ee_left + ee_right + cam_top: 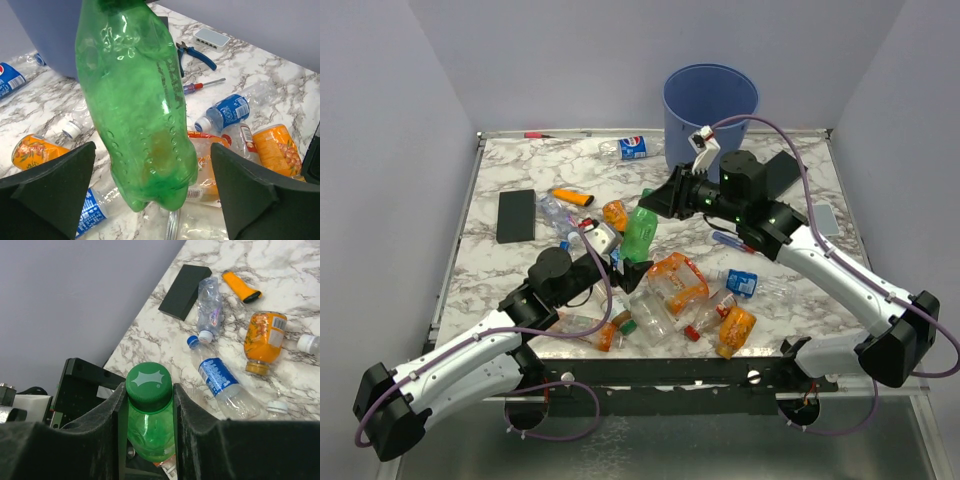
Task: Put the plastic bottles in the bin
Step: Pick up the plastic bottle at the center of the board, then place the plastic bottle in the trash bin.
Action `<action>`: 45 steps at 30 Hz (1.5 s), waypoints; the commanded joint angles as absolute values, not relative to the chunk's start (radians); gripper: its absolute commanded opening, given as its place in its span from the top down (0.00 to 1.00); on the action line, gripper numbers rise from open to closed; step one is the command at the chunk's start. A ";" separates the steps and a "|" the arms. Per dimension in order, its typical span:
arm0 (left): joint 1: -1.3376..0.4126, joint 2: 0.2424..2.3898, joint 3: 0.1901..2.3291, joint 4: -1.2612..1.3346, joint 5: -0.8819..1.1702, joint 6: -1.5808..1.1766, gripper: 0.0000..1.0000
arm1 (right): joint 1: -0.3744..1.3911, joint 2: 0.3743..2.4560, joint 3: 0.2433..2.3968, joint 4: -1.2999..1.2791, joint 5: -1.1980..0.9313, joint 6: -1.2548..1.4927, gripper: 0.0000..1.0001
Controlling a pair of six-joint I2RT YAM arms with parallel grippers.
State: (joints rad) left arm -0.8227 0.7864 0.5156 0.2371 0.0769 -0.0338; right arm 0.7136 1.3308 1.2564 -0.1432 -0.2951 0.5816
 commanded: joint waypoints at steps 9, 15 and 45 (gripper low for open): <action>-0.831 0.686 0.529 0.236 -0.216 -0.096 0.01 | 0.712 1.188 1.576 -0.346 0.410 0.267 0.99; -0.831 0.678 0.530 0.225 -0.323 -0.094 0.01 | 0.586 1.266 1.647 -0.199 0.583 0.157 0.99; -0.830 0.710 0.547 0.163 -0.515 -0.078 0.01 | 0.254 1.958 2.004 -0.187 0.225 0.453 0.81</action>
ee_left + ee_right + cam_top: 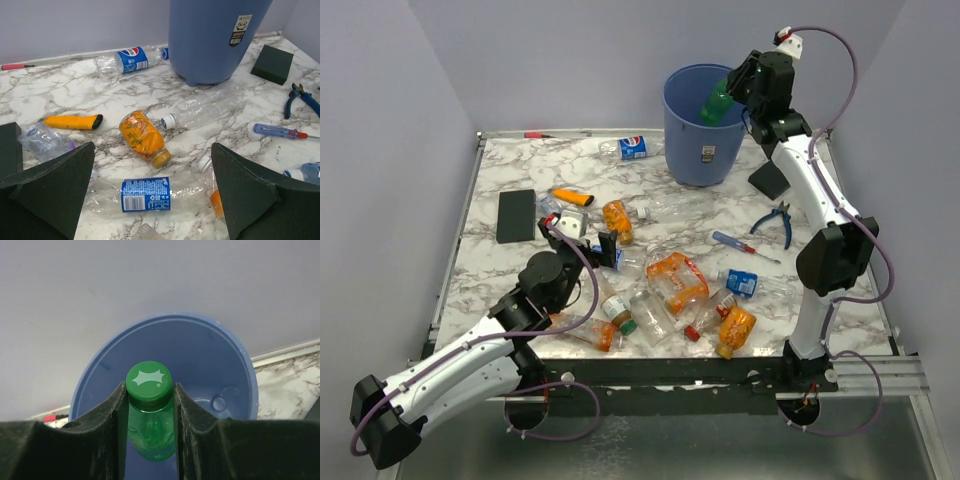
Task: Put the plastic bottles in the bin
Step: Place the plastic bottle in the trash bin.
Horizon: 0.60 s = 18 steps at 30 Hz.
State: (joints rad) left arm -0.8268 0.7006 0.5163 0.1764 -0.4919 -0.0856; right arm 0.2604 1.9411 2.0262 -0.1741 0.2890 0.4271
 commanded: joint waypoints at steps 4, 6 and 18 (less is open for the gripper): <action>-0.831 0.710 0.547 0.164 -0.501 -0.080 0.01 | 0.255 1.966 1.997 -0.197 0.174 0.449 0.58; -0.832 0.715 0.548 0.163 -0.494 -0.079 0.01 | 0.255 1.962 1.994 -0.195 0.145 0.437 0.46; -0.831 0.716 0.548 0.161 -0.492 -0.074 0.01 | 0.255 1.837 1.999 -0.206 0.100 0.446 0.22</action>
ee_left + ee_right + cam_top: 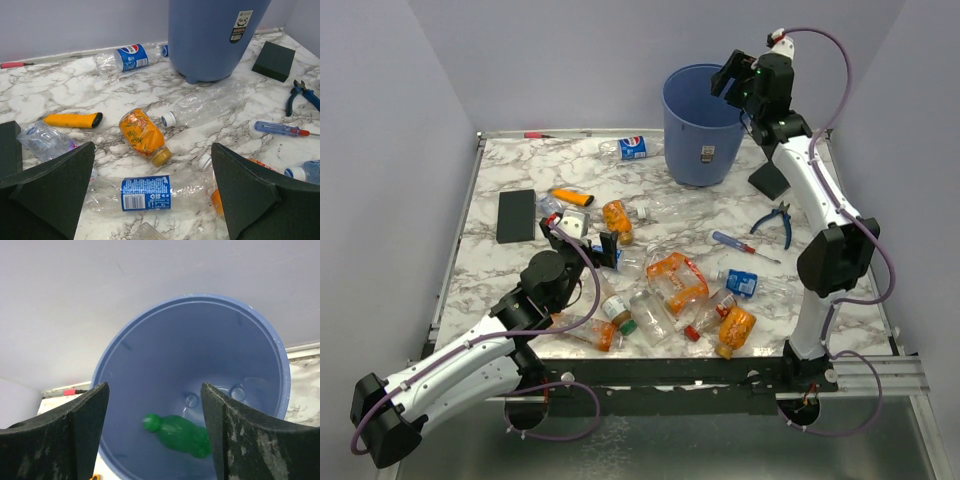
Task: Put the plastic bottles in the bin
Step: Place the plastic bottle in the trash bin.
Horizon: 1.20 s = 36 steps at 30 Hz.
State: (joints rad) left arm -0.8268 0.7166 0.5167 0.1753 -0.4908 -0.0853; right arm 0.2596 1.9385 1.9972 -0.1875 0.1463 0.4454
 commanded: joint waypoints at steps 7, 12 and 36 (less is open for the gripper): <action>-0.833 0.716 0.549 0.160 -0.511 -0.069 0.01 | 0.327 1.556 1.780 -0.121 0.070 0.409 0.22; -0.832 0.716 0.552 0.154 -0.524 -0.069 0.01 | 0.430 1.315 1.513 -0.094 0.011 0.361 0.23; -0.833 0.954 0.691 0.002 -0.172 -0.143 0.01 | 0.503 0.838 0.607 -0.402 0.210 0.782 0.23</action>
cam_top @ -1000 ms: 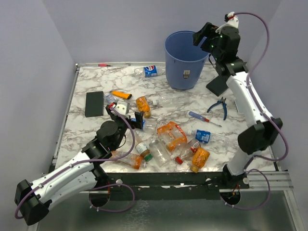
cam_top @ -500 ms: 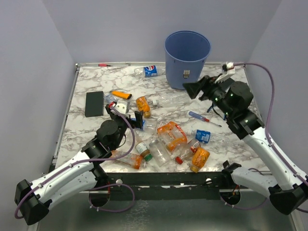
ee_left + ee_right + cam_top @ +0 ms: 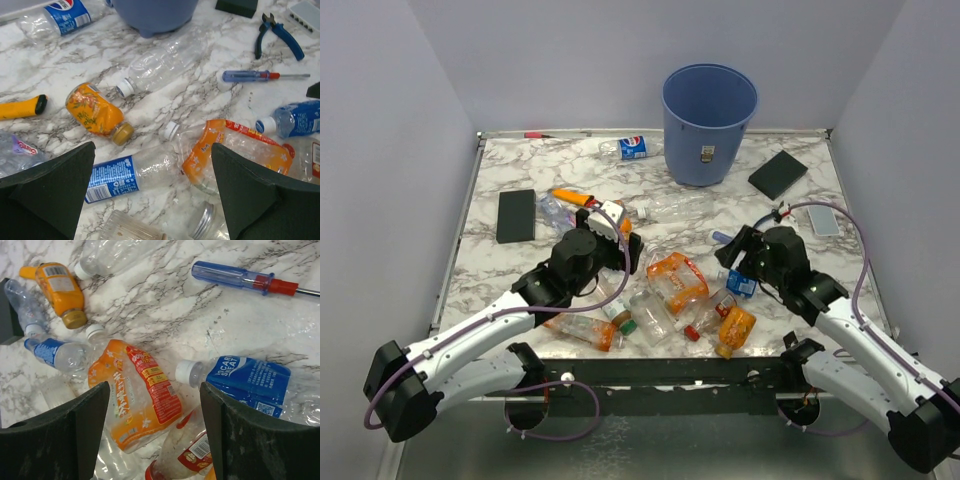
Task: Put the plastic bottles in the bin
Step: Place the plastic bottle in the trash bin, then pick up the plastic bottle at the center of the board.
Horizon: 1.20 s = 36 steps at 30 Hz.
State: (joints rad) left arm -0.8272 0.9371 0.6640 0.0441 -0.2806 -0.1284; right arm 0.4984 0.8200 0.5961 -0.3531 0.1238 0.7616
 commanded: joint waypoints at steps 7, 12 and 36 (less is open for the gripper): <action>-0.839 0.958 0.681 0.003 -0.261 -0.149 0.01 | 0.502 0.999 0.662 -0.301 0.086 0.626 0.22; -0.840 0.955 0.674 0.002 -0.379 -0.152 0.01 | 0.502 1.155 0.721 -0.108 0.156 0.671 0.21; -0.843 1.115 0.761 -0.133 -0.460 -0.191 0.01 | 0.552 1.491 0.797 -0.033 -0.254 0.549 0.20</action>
